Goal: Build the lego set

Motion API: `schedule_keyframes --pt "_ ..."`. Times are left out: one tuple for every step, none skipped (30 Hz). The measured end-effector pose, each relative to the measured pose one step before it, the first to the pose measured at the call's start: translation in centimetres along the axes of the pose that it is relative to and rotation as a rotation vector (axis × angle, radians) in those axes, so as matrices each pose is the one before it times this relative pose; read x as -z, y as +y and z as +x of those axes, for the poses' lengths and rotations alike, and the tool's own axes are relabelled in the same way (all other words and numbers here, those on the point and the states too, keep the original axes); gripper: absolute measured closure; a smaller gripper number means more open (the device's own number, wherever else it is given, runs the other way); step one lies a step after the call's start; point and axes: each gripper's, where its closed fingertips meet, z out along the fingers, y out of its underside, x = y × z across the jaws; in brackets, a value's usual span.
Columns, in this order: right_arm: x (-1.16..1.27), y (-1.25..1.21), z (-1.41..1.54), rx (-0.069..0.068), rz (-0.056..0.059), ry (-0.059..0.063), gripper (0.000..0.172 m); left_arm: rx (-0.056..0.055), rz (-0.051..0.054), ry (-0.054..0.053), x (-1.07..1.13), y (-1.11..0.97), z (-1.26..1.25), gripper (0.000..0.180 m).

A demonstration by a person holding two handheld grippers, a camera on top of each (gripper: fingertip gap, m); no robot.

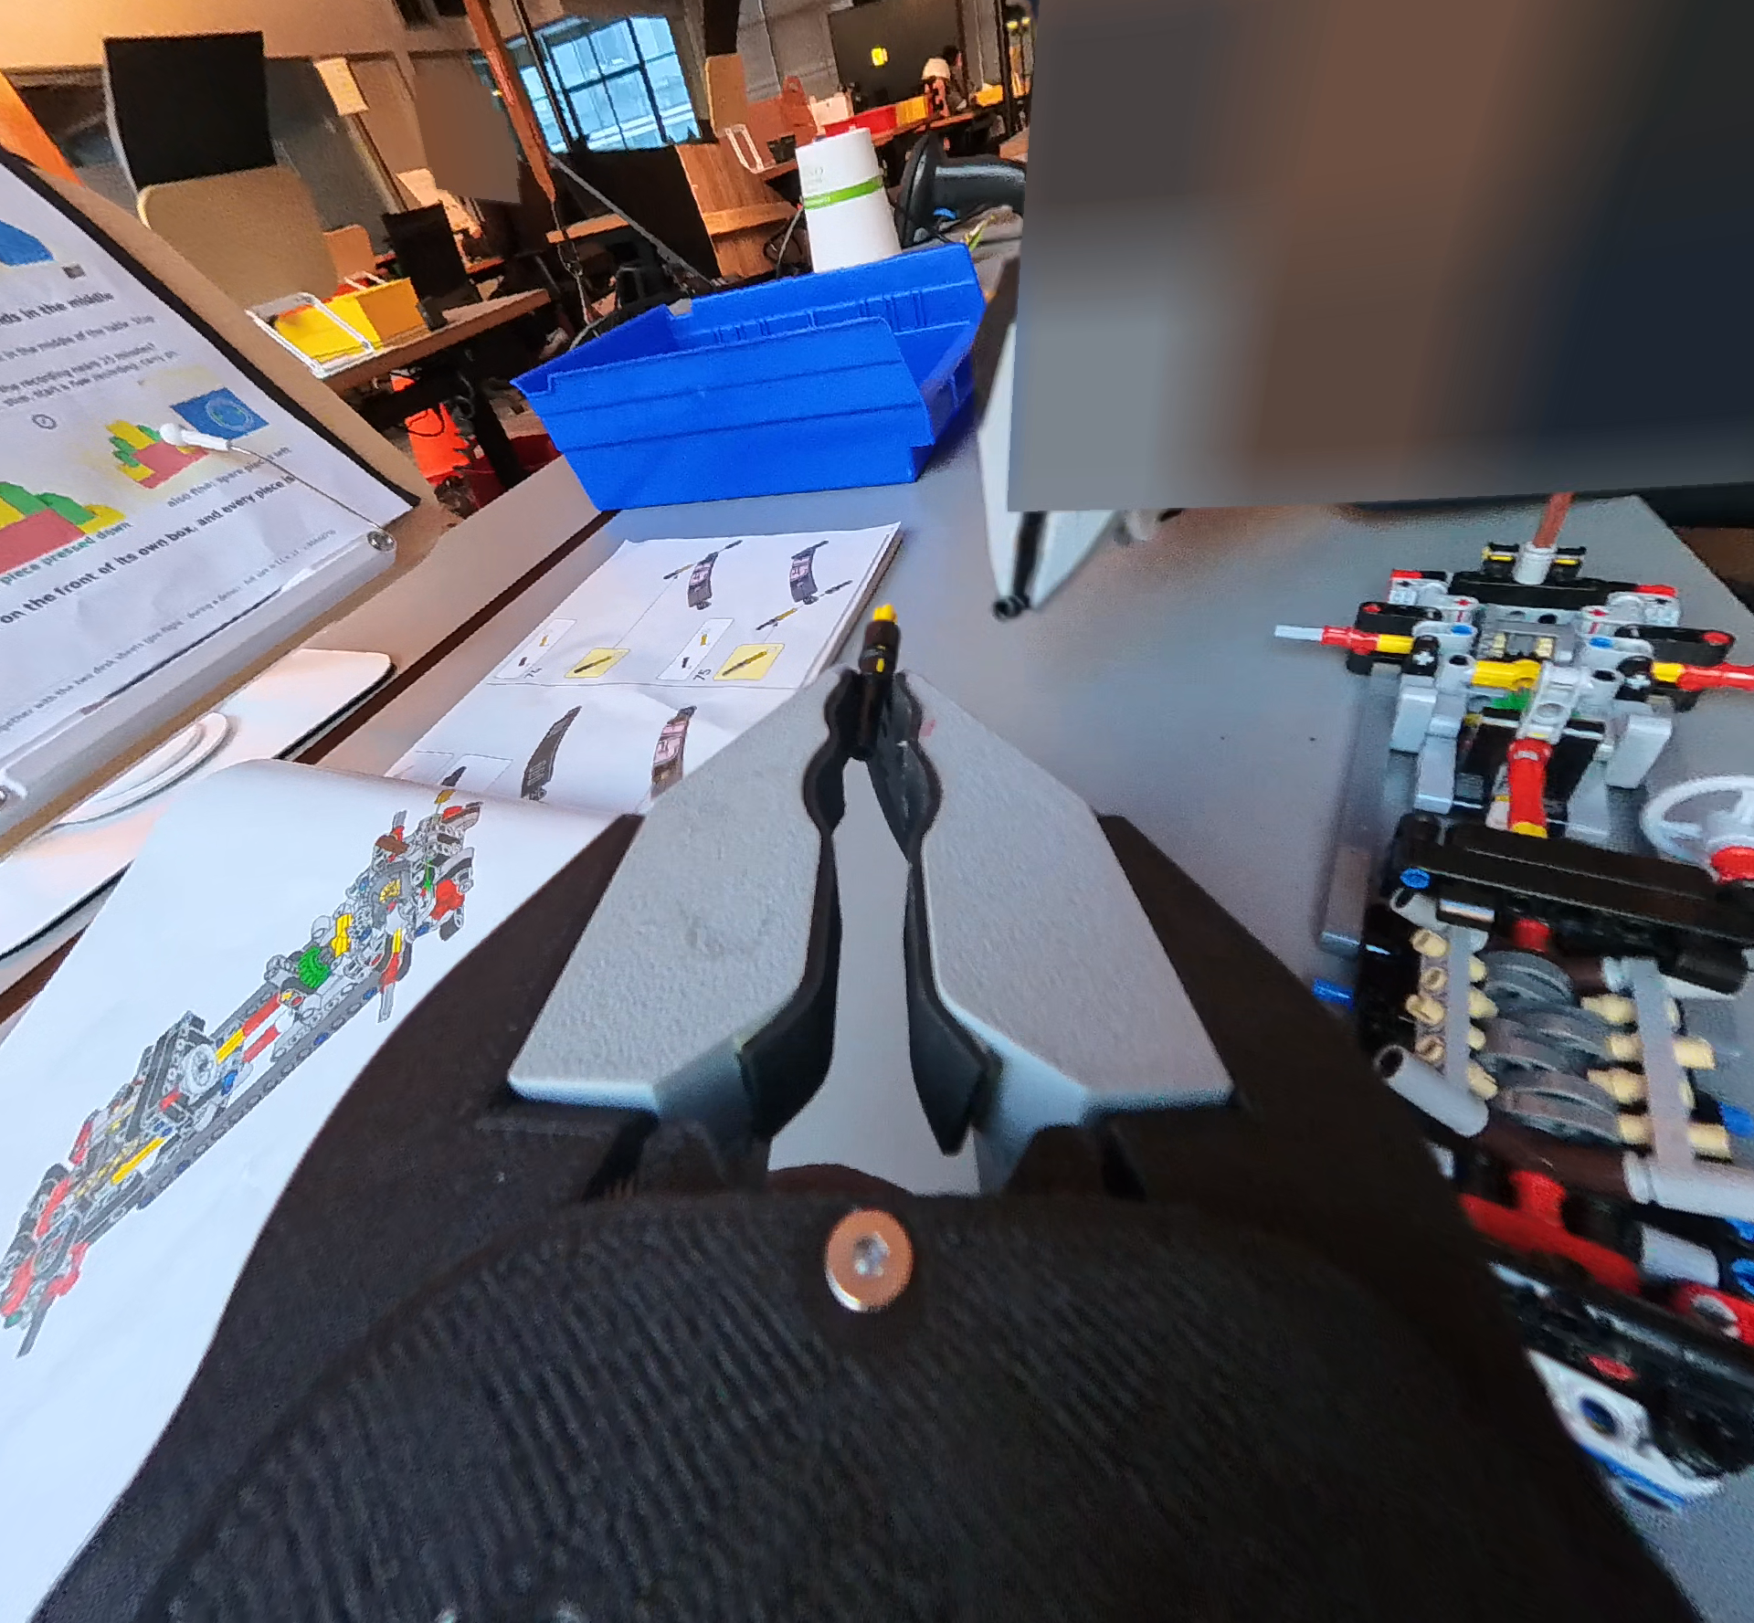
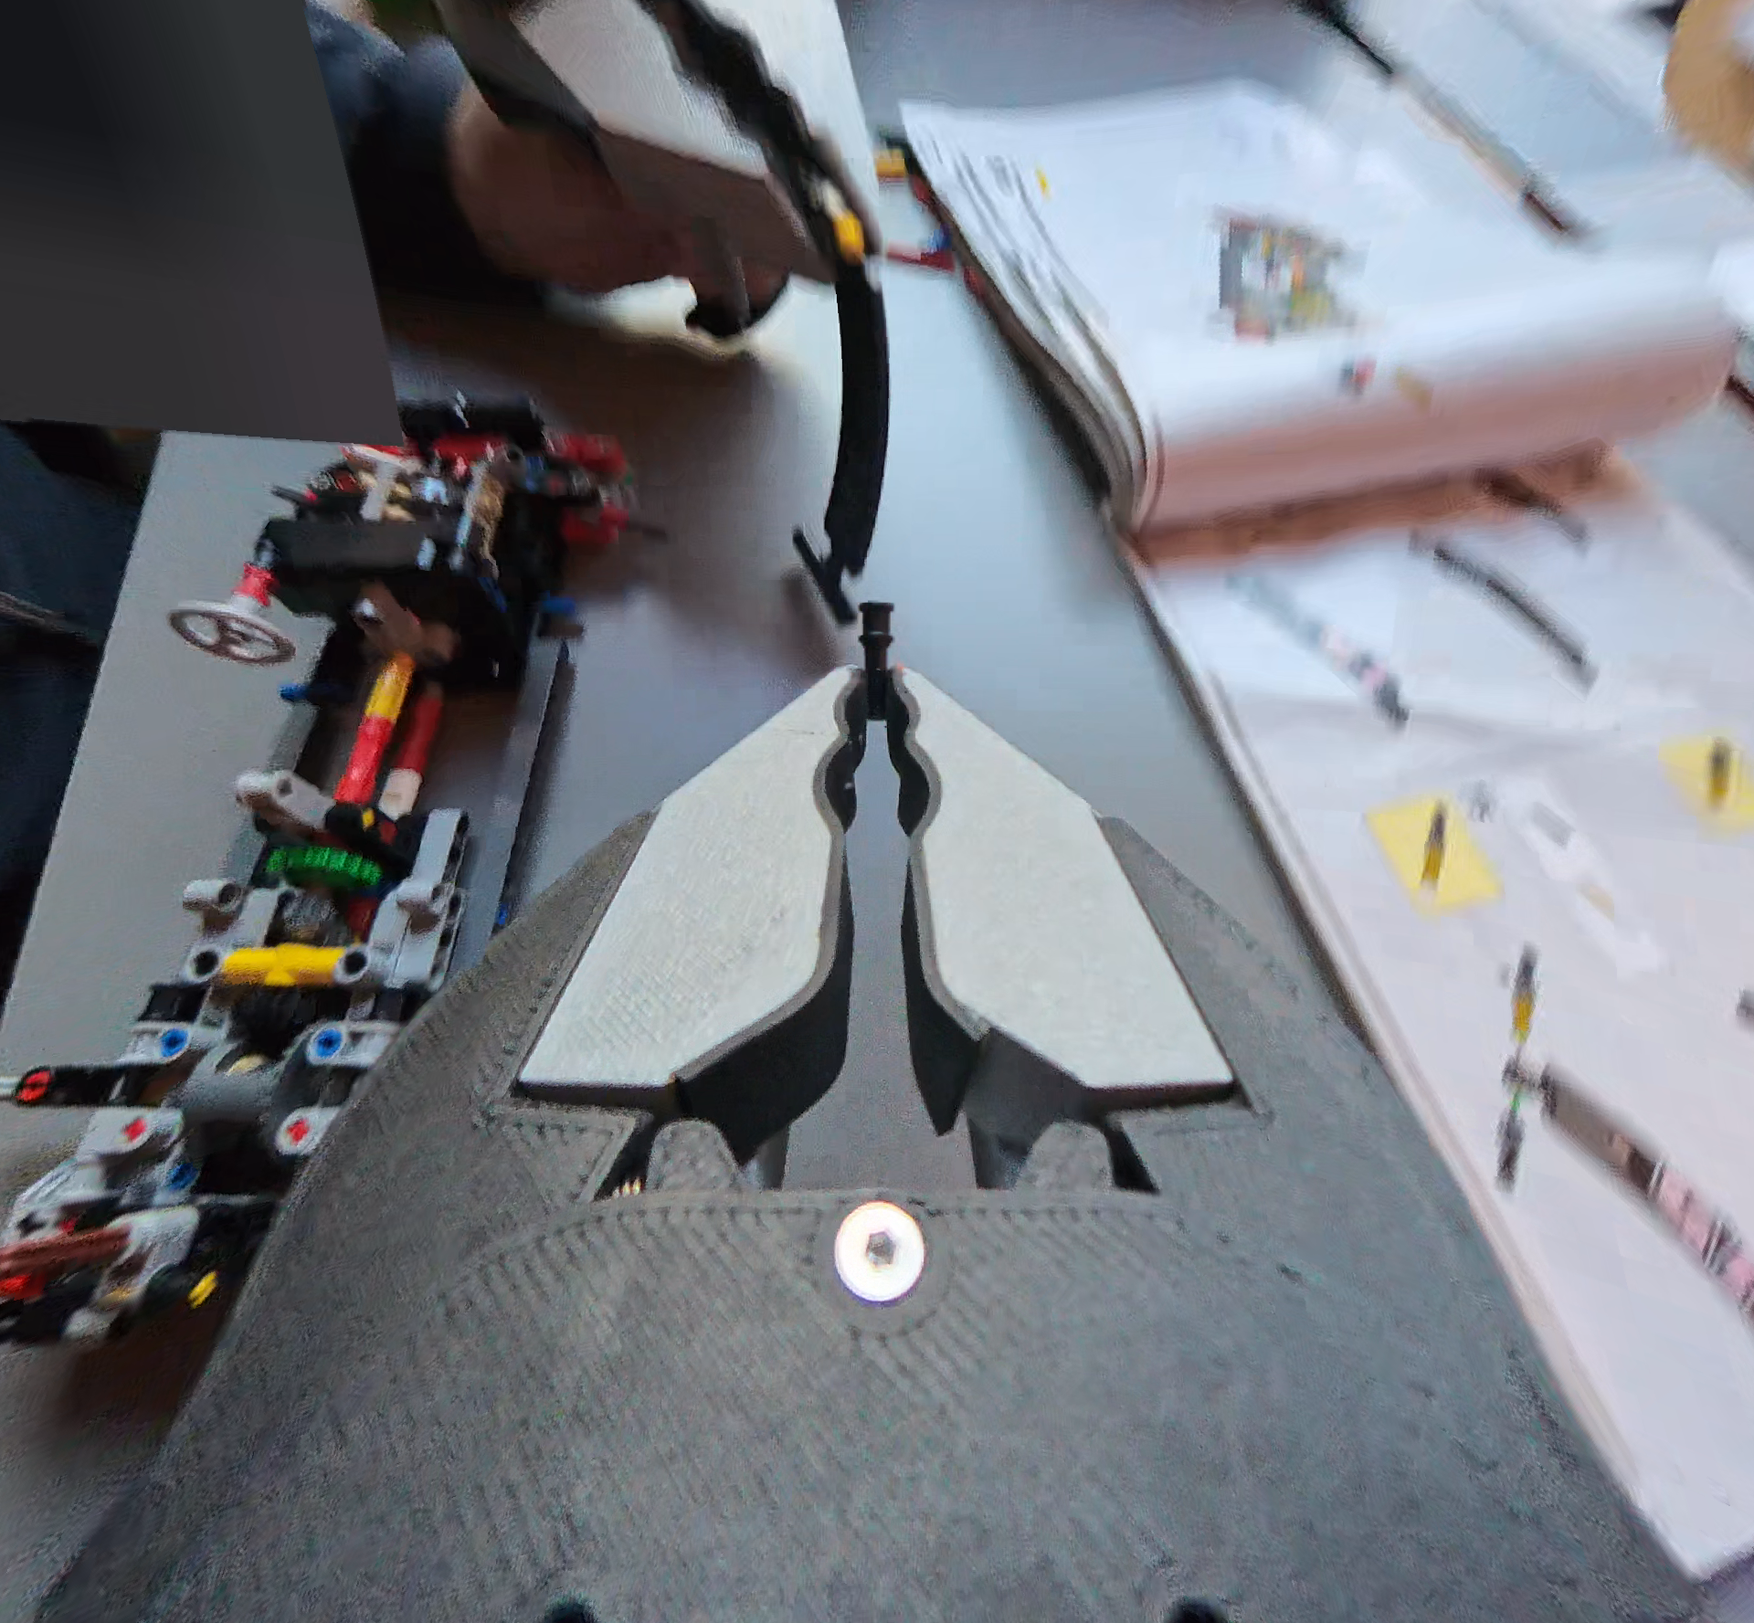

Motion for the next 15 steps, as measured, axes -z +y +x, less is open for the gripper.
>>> schedule_keyframes --pt "-0.192 -1.124 0.062 0.046 0.0394 -0.0109 0.171 0.002 -0.0081 0.005 0.019 0.026 0.079 0.177" --pt "-0.255 -0.911 0.061 0.0359 0.0272 -0.0127 0.171 0.0026 -0.0039 0.0039 0.0 0.0 0.068 0.177" --pt "-0.308 -0.674 -0.015 0.0217 0.0142 -0.0209 0.171 0.0035 -0.002 0.0053 -0.031 -0.006 0.082 0.177" --pt "-0.338 -0.491 -0.018 0.0115 0.0055 -0.023 0.171 0.0055 -0.0042 0.0045 -0.054 0.064 0.068 0.177" --pt "-0.319 -0.378 0.074 0.0095 0.0023 -0.0165 0.171 0.0072 -0.0052 0.005 -0.073 0.097 0.069 0.177" --pt "-0.27 -0.319 0.118 0.0108 0.0016 -0.0105 0.171 0.0057 -0.0029 0.0049 -0.05 0.079 0.065 0.177" --pt "-0.189 -0.304 0.062 0.0102 0.0023 -0.0107 0.171 0.0053 -0.0036 0.002 -0.048 0.076 0.029 0.177" --pt "-0.117 -0.304 -0.106 0.0065 0.0029 -0.0183 0.171 0.0056 -0.0047 0.0009 -0.032 0.042 0.007 0.177" --pt "-0.058 -0.256 -0.16 0.0019 -0.0012 -0.0197 0.171 0.0054 -0.0022 -0.0001 0.002 -0.003 -0.022 0.177" --pt "-0.006 -0.207 -0.128 0.0019 -0.0038 -0.0159 0.171 0.0054 0.0008 -0.0003 0.035 -0.067 -0.019 0.178" --pt "0.026 -0.193 -0.154 0.0059 -0.0033 -0.0157 0.172 0.0059 0.0011 -0.0026 0.046 -0.075 -0.075 0.177" --pt "0.015 -0.18 -0.105 0.0077 -0.0029 -0.0141 0.171 0.0089 -0.0003 -0.003 0.046 -0.033 -0.091 0.177" --pt "-0.019 -0.118 0.043 0.0052 -0.0063 -0.0095 0.171 0.0111 0.0 0.0004 0.038 -0.037 -0.042 0.177" --pt "-0.059 -0.019 0.11 -0.0001 -0.0113 -0.0105 0.171 0.0098 0.0015 0.0011 0.049 -0.049 -0.018 0.177" --pt "-0.103 -0.031 0.101 -0.0033 -0.0078 -0.0155 0.171 0.007 0.0018 0.0 0.062 -0.046 -0.012 0.177"
